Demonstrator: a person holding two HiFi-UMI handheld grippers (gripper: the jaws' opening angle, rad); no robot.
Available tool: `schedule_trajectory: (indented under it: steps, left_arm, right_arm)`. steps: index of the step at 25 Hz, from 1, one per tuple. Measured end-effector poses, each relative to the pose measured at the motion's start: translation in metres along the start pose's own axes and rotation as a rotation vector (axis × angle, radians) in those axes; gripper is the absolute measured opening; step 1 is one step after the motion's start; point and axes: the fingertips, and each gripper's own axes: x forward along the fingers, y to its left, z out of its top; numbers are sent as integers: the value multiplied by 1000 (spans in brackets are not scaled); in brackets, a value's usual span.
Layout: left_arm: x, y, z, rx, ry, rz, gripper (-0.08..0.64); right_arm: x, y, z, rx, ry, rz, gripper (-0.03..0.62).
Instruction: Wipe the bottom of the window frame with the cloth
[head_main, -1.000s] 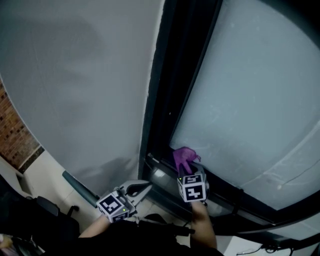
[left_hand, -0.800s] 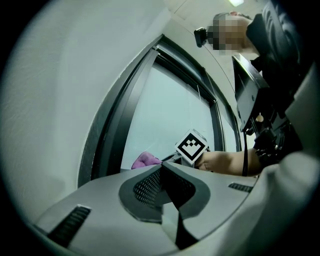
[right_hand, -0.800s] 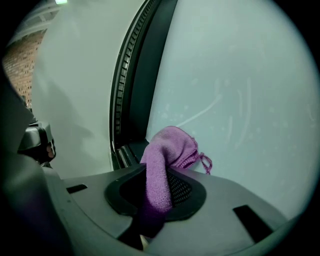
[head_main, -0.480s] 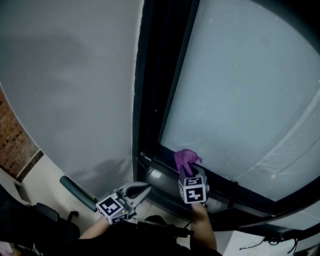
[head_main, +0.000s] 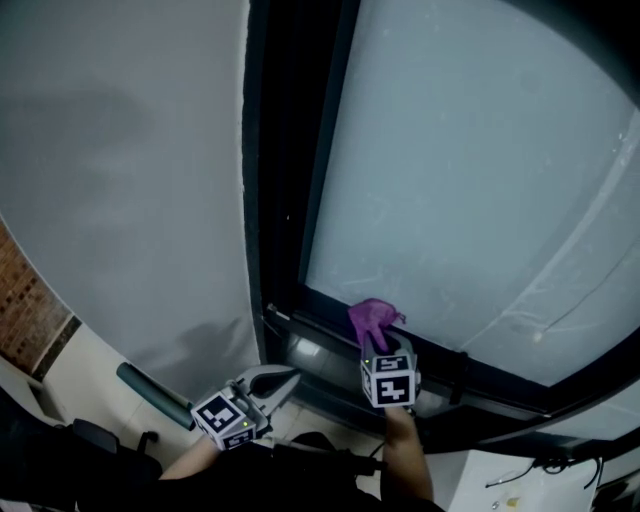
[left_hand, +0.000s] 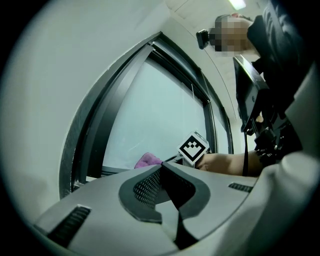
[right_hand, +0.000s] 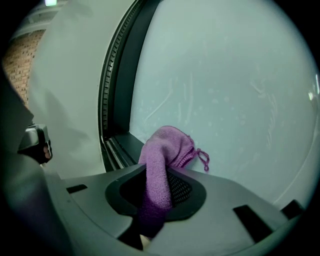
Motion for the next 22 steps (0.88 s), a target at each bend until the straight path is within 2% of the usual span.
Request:
schedule_trajectory:
  steps: [3, 10, 17, 22]
  left_arm:
    - [7, -3, 1, 5, 1, -25, 3]
    - [27, -5, 7, 29, -25, -84, 3]
    - [45, -8, 6, 30, -10, -141, 3]
    - [57, -14, 4, 18, 1, -193, 3]
  right_arm:
    - [-4, -9, -6, 30, -3, -18, 79]
    - [-16, -29, -14, 29, 5, -80, 78]
    - [-24, -42, -24, 66, 17, -107, 78]
    - [-34, -53, -32, 88, 11, -176, 79]
